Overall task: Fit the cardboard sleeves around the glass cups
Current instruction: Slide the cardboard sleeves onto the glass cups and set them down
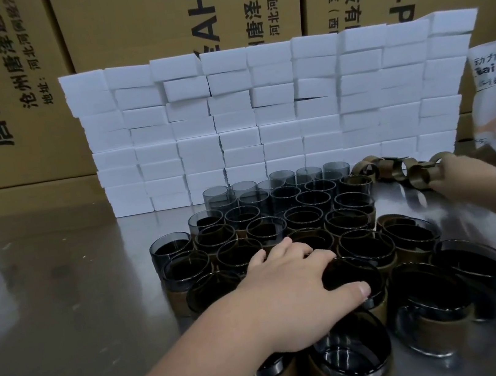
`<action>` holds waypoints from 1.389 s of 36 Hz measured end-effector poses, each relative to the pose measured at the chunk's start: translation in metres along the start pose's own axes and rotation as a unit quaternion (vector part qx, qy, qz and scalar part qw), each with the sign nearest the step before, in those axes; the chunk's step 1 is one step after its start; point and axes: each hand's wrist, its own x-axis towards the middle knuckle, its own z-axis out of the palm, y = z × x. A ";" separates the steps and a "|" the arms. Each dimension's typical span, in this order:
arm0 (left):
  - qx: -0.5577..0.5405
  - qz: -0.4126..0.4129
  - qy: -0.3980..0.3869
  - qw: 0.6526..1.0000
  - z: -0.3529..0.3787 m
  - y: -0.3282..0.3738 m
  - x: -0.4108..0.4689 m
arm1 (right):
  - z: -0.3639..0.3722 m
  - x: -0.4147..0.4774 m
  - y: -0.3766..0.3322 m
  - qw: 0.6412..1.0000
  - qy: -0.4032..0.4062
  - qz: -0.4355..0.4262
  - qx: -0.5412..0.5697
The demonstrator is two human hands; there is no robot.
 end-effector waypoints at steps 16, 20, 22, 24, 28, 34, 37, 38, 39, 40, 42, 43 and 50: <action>0.002 0.000 -0.002 1.000 0.001 0.000 0.001 | 0.007 0.000 -0.033 0.989 -0.095 -0.085 -0.080; 0.005 0.000 -0.003 1.000 0.000 0.000 0.002 | 0.009 0.000 -0.037 0.993 -0.088 -0.083 0.002; 0.004 0.000 -0.004 1.000 0.000 -0.001 0.003 | 0.008 -0.001 -0.045 0.978 -0.163 -0.073 0.110; 0.003 0.000 -0.005 1.000 0.000 -0.001 0.003 | 0.002 -0.007 -0.054 0.943 -0.265 -0.056 0.194; 0.003 -0.002 -0.004 1.000 0.000 -0.001 0.003 | -0.013 -0.021 -0.063 0.897 -0.387 -0.074 0.202; 0.002 0.001 -0.004 1.000 0.000 0.001 0.002 | -0.016 -0.043 -0.076 0.924 -0.350 -0.152 0.008; -0.005 0.003 -0.003 1.000 -0.001 0.001 0.002 | -0.021 -0.049 -0.078 0.930 -0.264 -0.208 -0.152; -0.005 0.004 -0.003 1.000 -0.001 0.000 0.002 | -0.024 -0.050 -0.077 0.931 -0.241 -0.213 -0.173; -0.003 0.005 -0.003 1.000 -0.001 0.000 0.001 | -0.029 -0.049 -0.076 0.935 -0.221 -0.211 -0.180; -0.002 0.006 -0.004 1.000 -0.001 0.000 0.001 | -0.035 -0.049 -0.075 0.941 -0.203 -0.204 -0.177; 0.001 0.008 -0.003 1.000 -0.001 -0.001 0.002 | -0.049 -0.045 -0.074 0.956 -0.163 -0.186 -0.157; 0.002 0.008 -0.002 1.000 -0.001 -0.001 0.002 | -0.056 -0.043 -0.074 0.966 -0.139 -0.173 -0.135; 0.004 0.009 0.000 1.000 0.000 -0.001 0.004 | -0.083 -0.041 -0.115 0.979 -0.036 -0.114 0.164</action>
